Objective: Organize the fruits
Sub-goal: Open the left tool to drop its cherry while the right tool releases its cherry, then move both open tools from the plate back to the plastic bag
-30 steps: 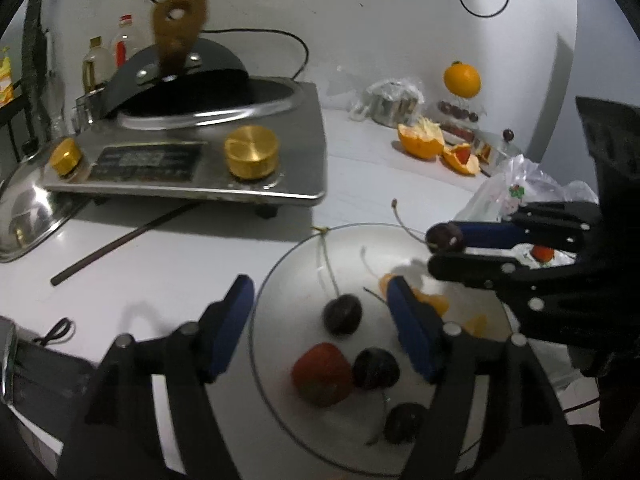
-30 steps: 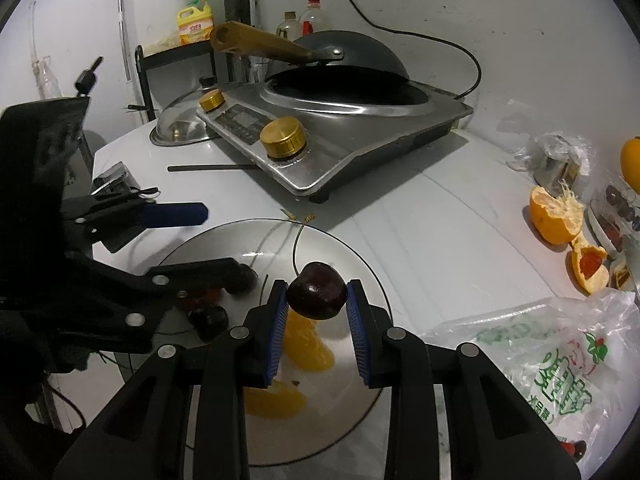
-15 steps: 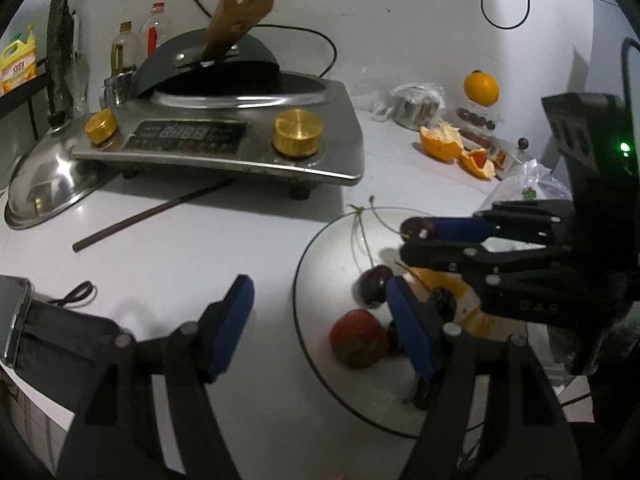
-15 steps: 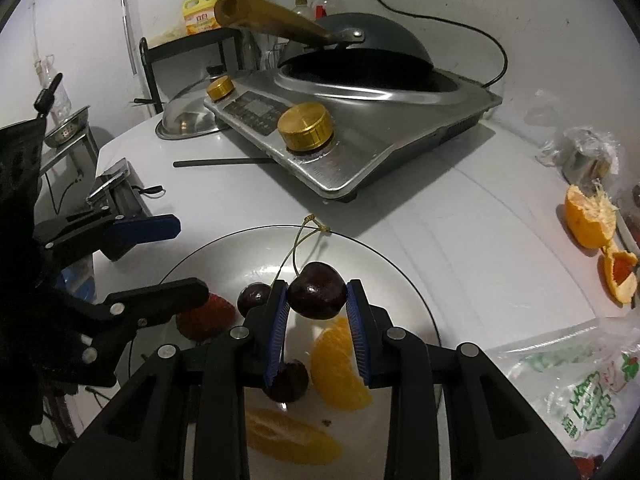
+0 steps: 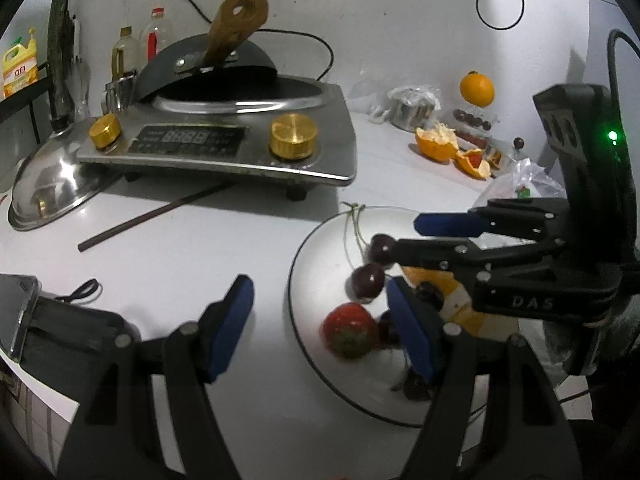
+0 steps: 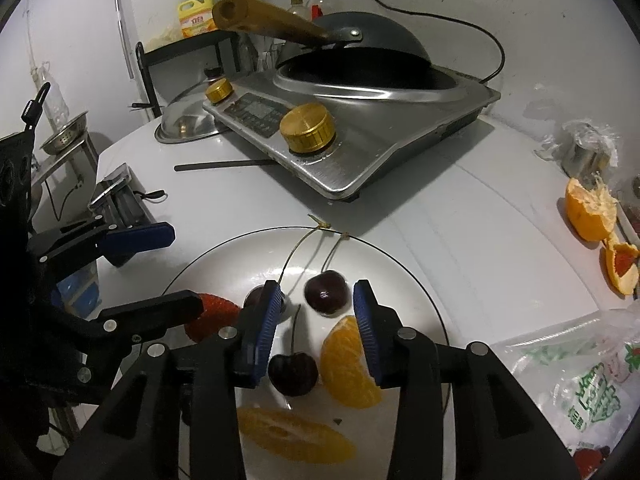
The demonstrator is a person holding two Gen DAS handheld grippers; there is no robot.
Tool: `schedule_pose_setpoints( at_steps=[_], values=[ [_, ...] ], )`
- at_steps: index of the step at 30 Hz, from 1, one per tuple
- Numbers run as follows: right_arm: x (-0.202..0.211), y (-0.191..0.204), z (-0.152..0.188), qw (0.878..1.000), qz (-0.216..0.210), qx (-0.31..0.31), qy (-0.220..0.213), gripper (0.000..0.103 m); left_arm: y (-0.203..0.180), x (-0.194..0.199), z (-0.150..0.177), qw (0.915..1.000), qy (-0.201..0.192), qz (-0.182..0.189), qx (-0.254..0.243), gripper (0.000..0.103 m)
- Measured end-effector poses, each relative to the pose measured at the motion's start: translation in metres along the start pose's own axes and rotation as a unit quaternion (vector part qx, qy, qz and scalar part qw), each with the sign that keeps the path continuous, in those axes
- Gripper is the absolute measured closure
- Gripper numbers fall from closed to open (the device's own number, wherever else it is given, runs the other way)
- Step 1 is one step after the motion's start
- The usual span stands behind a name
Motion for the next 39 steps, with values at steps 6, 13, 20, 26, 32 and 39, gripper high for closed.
schedule_pose_setpoints(
  at_steps=[6,13,20,26,32,39],
  values=[
    [0.019,0.001,0.004,1.0,0.006,-0.001,-0.012,0.063,-0.01,0.012,-0.002,0.9999,-0.008,0.002,-0.006,0.033],
    [0.05,0.0,0.013,0.999,0.014,-0.005,-0.031,0.063,-0.027,0.027,-0.005,0.9997,-0.017,0.004,-0.018,0.032],
    [0.087,-0.002,0.022,0.998,0.022,-0.009,-0.056,0.063,-0.048,0.044,-0.01,0.9993,-0.027,0.002,-0.026,0.032],
    [0.124,-0.007,0.033,0.996,0.03,-0.014,-0.081,0.063,-0.075,0.059,-0.014,0.9984,-0.037,0.004,-0.042,0.032],
    [0.155,-0.018,0.051,0.994,0.041,-0.026,-0.1,0.063,-0.105,0.072,-0.015,0.9969,-0.045,0.01,-0.063,0.032],
    [0.19,-0.037,0.078,0.99,0.056,-0.047,-0.118,0.063,-0.14,0.084,-0.014,0.9949,-0.049,0.015,-0.086,0.032]
  ],
)
Point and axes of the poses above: each gripper's, at about its wrist camera, not at the fingertips, and x roughly against the way its jaws point, y to its left, z to its underside, the point moved 10 cm from there along -x, roughly the way its jaws point, and after that the axes turned 15 degrees about -z, right-handed, at the moved point
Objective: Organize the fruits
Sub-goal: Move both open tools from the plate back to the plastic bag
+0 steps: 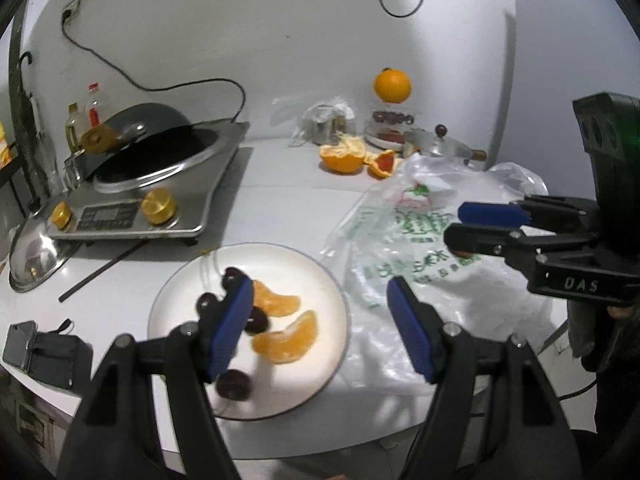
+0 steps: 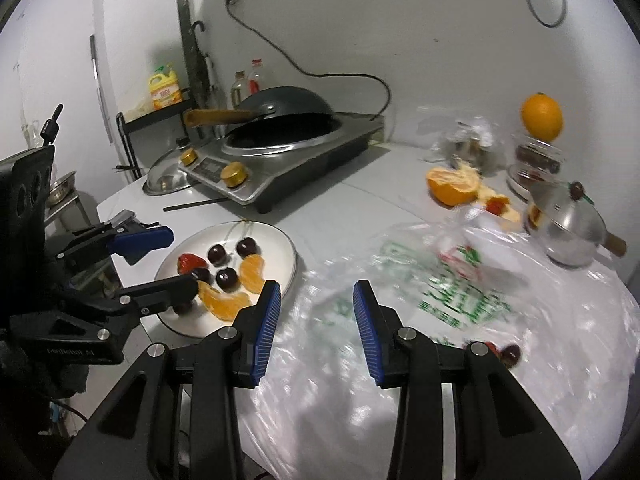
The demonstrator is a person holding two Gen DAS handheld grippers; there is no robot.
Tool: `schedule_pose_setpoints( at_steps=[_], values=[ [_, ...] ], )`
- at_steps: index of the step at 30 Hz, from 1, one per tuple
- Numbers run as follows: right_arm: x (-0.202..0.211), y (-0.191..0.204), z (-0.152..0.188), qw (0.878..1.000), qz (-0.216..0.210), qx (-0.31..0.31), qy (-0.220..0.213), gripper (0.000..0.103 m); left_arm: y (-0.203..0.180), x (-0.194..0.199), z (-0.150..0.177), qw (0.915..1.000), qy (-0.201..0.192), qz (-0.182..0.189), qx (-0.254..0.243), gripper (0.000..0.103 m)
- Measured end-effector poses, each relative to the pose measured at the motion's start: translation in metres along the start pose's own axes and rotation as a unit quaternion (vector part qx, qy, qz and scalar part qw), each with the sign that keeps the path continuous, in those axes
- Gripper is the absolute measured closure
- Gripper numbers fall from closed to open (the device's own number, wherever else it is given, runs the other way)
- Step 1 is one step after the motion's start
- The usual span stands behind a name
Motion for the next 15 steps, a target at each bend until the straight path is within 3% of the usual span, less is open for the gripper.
schedule_pose_setpoints(
  at_steps=[15],
  values=[
    [0.06,-0.059,0.032,0.998,0.03,-0.04,-0.029,0.063,-0.072,0.003,-0.008,0.9989,0.004,0.016,-0.044,0.032]
  ],
)
Point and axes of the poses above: each gripper's, at about its wrist camera, not at the fingertips, and x roughly against the way its jaws point, y to its left, z to its underside, the point moved 10 cm from there along -x, roughly the way its jaws point, and after that the axes turned 15 degrees about -z, right-handed, at the moved point
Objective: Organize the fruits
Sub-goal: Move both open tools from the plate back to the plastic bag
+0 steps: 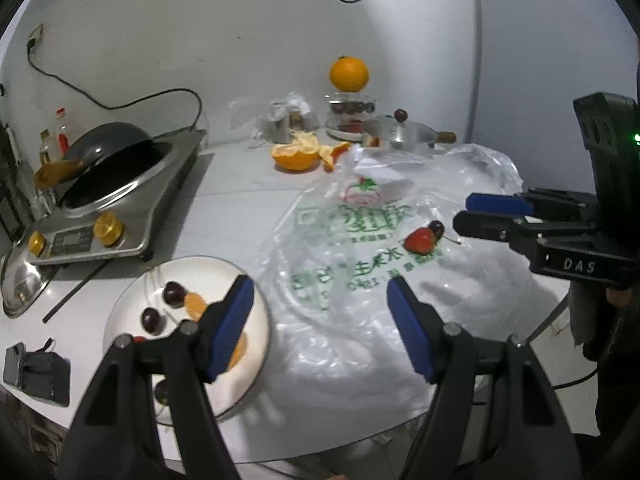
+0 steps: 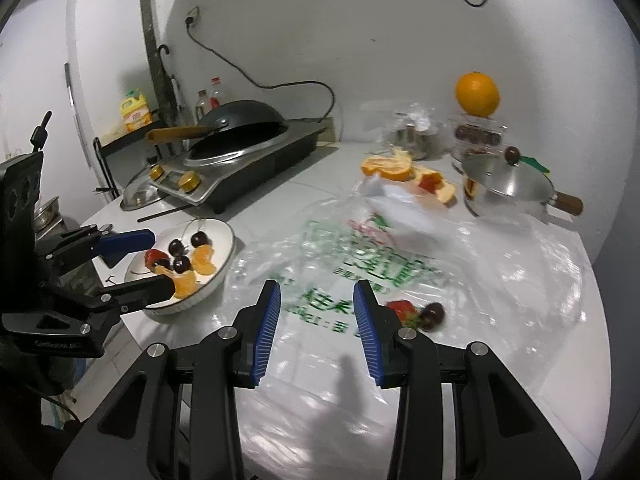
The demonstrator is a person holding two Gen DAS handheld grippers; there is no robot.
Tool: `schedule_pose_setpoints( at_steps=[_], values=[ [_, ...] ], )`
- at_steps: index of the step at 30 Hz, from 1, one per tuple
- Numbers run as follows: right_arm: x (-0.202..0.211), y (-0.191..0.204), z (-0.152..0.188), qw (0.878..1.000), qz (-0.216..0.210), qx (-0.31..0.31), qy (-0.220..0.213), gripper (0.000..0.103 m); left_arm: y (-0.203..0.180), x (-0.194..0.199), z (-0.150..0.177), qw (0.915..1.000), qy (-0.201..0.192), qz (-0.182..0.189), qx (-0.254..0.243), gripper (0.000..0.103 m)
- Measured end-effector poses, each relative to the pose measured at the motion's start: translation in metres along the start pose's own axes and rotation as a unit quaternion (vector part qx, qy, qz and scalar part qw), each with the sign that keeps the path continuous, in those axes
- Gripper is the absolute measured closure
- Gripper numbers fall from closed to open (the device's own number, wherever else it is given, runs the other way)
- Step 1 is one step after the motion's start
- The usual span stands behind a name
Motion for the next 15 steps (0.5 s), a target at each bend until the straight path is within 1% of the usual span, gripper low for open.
schedule_pose_setpoints(
  at_steps=[5,15],
  values=[
    [0.011,-0.018,0.008,1.0,0.007,-0.01,0.0,0.063,-0.025,-0.005,-0.003,0.9999,0.005,0.01,-0.013,0.032],
    [0.019,-0.053,0.02,0.999,0.014,-0.029,0.0,0.063,-0.059,-0.024,-0.009,0.999,0.021,0.021,-0.034,0.032]
  ],
)
Point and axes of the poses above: each gripper's, at about its wrist camera, not at the fingertips, and x roughly against the way its jaws point, y to its left, z to its underside, the point moved 10 cm from there along -x, roughly the way its jaws point, and after that the axes turned 15 degrees about -z, right-handed, at the moved point
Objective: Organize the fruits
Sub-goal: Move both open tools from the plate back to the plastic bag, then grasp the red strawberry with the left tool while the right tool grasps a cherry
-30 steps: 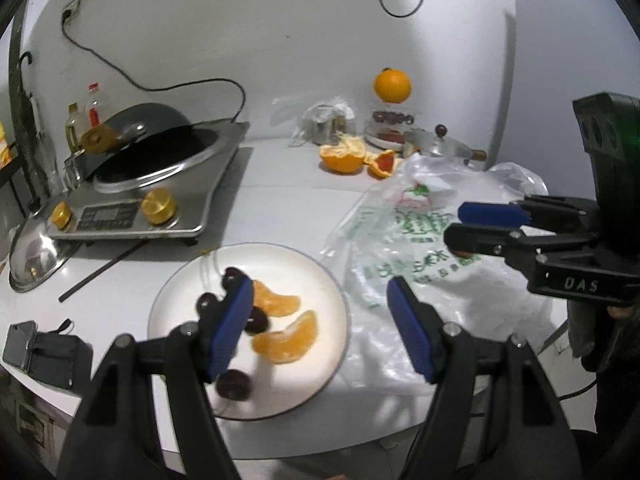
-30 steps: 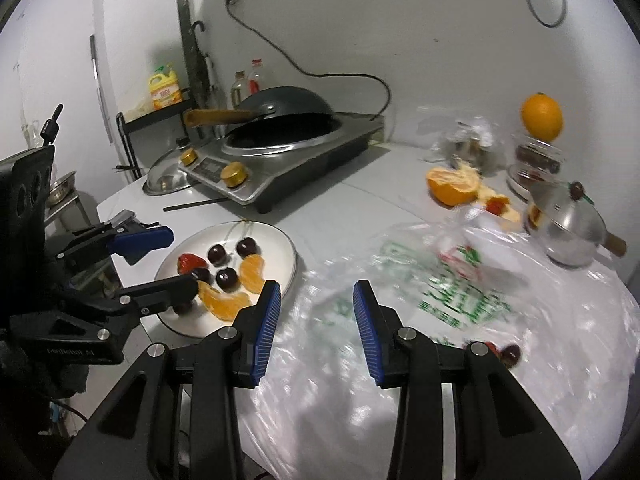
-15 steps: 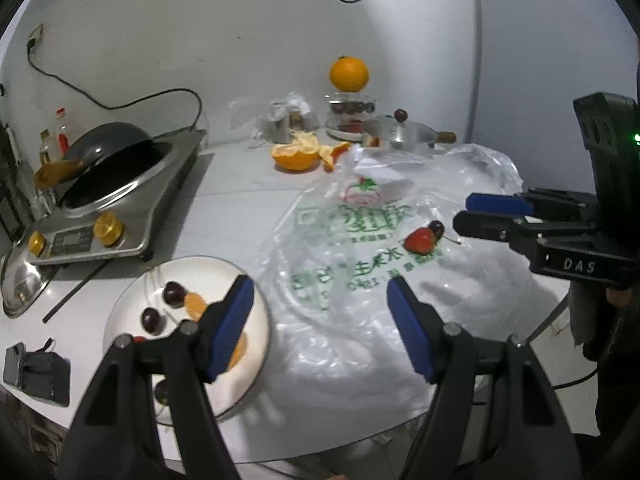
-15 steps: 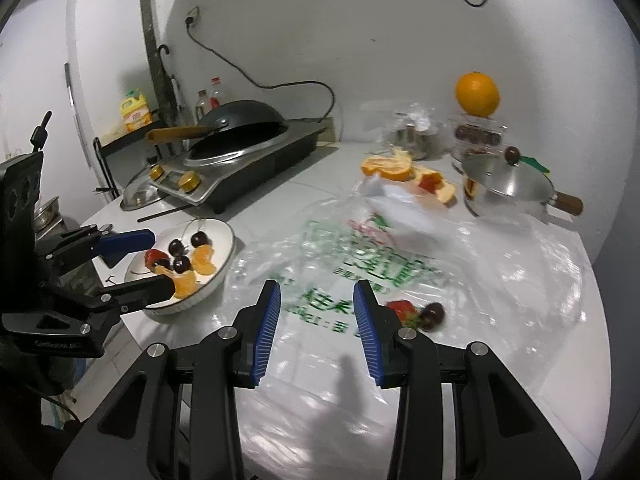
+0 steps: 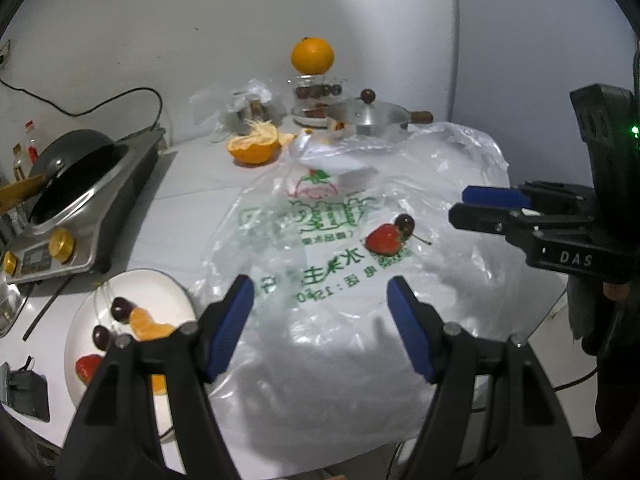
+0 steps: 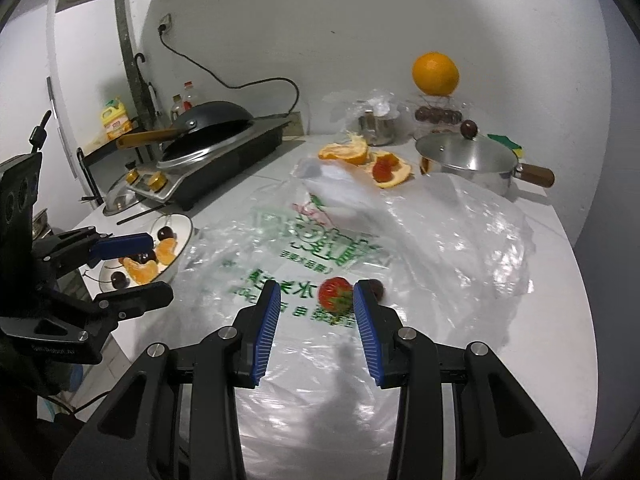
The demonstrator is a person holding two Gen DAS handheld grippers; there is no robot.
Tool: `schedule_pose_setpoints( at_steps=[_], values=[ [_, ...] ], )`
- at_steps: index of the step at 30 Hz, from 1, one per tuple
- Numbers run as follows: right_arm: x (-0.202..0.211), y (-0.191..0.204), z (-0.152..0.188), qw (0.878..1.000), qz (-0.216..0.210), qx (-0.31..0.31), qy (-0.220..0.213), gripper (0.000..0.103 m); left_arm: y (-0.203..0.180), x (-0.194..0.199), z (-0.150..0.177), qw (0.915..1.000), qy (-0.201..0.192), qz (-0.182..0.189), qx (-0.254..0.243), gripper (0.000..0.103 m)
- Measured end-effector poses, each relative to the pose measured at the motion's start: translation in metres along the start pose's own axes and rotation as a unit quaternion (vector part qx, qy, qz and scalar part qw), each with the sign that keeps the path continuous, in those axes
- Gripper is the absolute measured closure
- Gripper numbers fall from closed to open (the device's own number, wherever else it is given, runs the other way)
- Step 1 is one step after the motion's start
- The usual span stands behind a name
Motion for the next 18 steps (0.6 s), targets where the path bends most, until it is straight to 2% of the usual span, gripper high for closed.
schedule_pose_setpoints(
  at_steps=[9,18],
  values=[
    [-0.003,-0.026,0.004,1.0,-0.007,-0.009,0.005,0.063,-0.029,-0.03,-0.002,0.9993,0.026,0.008,-0.026,0.032],
    [-0.004,-0.048,0.004,1.0,-0.015,-0.017,0.002,0.063,-0.061,-0.061,-0.001,0.9951,0.046,0.006,-0.087,0.032]
  ],
)
Point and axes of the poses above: each gripper's, at about its wrist camera, not at the fingertips, and x roughly against the way its jaws point, y to its left, z to its underside, the point moved 10 cm from there along -x, roughly the way its jaws point, and after that the axes turned 15 degrees about -z, right-handed, at the moved point
